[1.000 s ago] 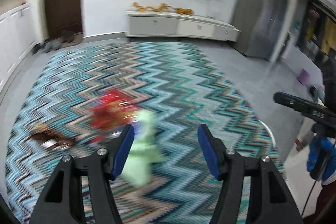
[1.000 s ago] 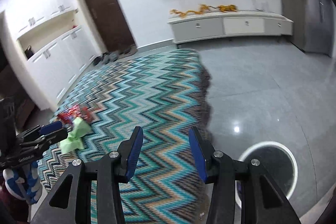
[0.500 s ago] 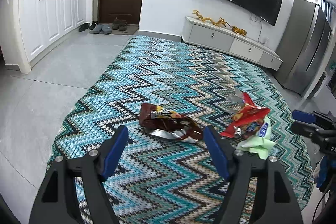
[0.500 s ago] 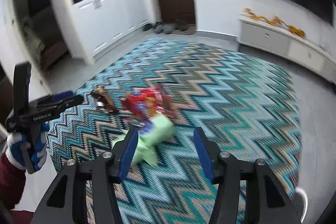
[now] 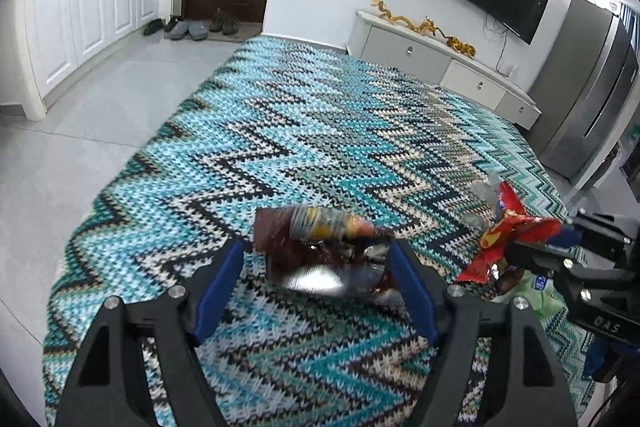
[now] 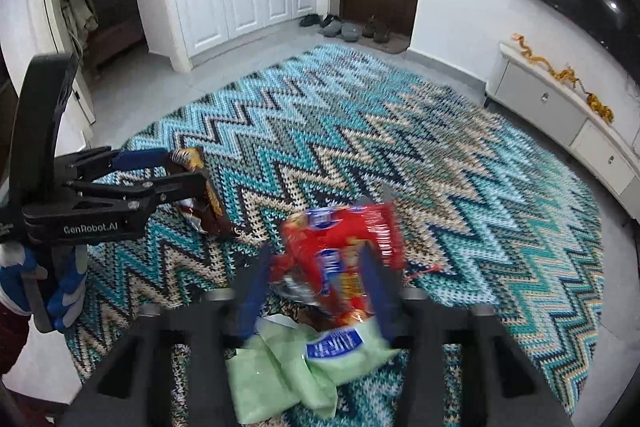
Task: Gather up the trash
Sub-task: 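Grasp the brown snack wrapper with the left tool while the right grasps the red wrapper, then carry both wrappers over the black bin and open both tools to drop them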
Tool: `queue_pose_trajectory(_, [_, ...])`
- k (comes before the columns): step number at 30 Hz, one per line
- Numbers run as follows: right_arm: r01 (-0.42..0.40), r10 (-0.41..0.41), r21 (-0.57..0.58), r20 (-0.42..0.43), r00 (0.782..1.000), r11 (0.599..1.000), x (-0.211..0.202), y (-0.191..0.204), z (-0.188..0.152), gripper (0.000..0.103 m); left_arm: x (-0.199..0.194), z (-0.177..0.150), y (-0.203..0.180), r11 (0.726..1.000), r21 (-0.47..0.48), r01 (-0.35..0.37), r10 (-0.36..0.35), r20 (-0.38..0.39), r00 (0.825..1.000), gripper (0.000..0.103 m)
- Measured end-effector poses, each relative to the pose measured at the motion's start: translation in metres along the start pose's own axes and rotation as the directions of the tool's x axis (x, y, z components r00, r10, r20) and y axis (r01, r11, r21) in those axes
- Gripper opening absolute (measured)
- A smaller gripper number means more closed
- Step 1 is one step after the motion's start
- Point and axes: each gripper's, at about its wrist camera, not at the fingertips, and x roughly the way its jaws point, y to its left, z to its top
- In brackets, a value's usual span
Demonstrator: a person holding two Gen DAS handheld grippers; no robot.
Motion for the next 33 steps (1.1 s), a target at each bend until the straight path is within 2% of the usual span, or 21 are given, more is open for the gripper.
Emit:
queue_pose_trajectory(1, [-0.005,0.005,0.015,0.006,1.000,1.000,0.000,-0.005,-0.001,0.017,0.002,0.000,0.000,1.000,-0.001,0.001,-0.001,-0.005,1.000,0.074])
queue_pose_trajectory(3, [-0.011,0.009,0.051,0.026,1.000,0.999,-0.006,-0.015,-0.003,0.013,0.005,0.000,0.002,1.000,-0.004,-0.005,0.005,-0.018,1.000,0.073])
queue_pose_trajectory(5, [-0.008,0.002,0.103,0.055,0.998,0.995,-0.015,-0.032,-0.006,0.011,0.007,0.001,0.000,1.000,-0.001,0.000,0.000,-0.024,1.000,0.059])
queue_pose_trajectory(6, [-0.004,-0.005,0.129,0.069,0.998,0.992,-0.020,-0.041,-0.008,0.010,0.008,0.002,-0.001,1.000,0.003,0.007,-0.007,-0.027,1.000,0.055])
queue_pose_trajectory(10, [-0.015,-0.020,0.247,0.141,0.990,0.969,-0.050,-0.080,-0.019,0.009,0.007,0.003,-0.012,0.999,0.039,-0.005,0.006,-0.010,1.000,0.051])
queue_pose_trajectory(12, [-0.018,-0.033,0.286,0.169,0.985,0.958,-0.064,-0.094,-0.025,0.009,0.007,0.003,-0.015,0.999,0.041,0.000,0.000,-0.006,1.000,0.034])
queue_pose_trajectory(13, [-0.023,-0.038,0.310,0.189,0.981,0.950,-0.073,-0.103,-0.029,0.009,0.008,0.004,-0.016,0.999,0.035,0.005,-0.005,-0.012,1.000,0.022])
queue_pose_trajectory(17, [-0.039,-0.057,0.376,0.241,0.969,0.926,-0.099,-0.124,-0.043,0.009,0.005,0.006,-0.016,1.000,0.019,0.003,-0.003,-0.002,1.000,0.013])
queue_pose_trajectory(24, [-0.036,-0.094,0.431,0.276,0.956,0.902,-0.127,-0.144,-0.069,0.009,-0.018,0.009,-0.028,1.000,0.027,0.017,-0.018,0.032,0.999,0.005])
queue_pose_trajectory(33, [-0.037,-0.141,0.500,0.313,0.939,0.865,-0.160,-0.165,-0.113,0.009,-0.054,0.018,-0.062,0.996,0.087,0.024,-0.031,0.085,0.996,0.004])
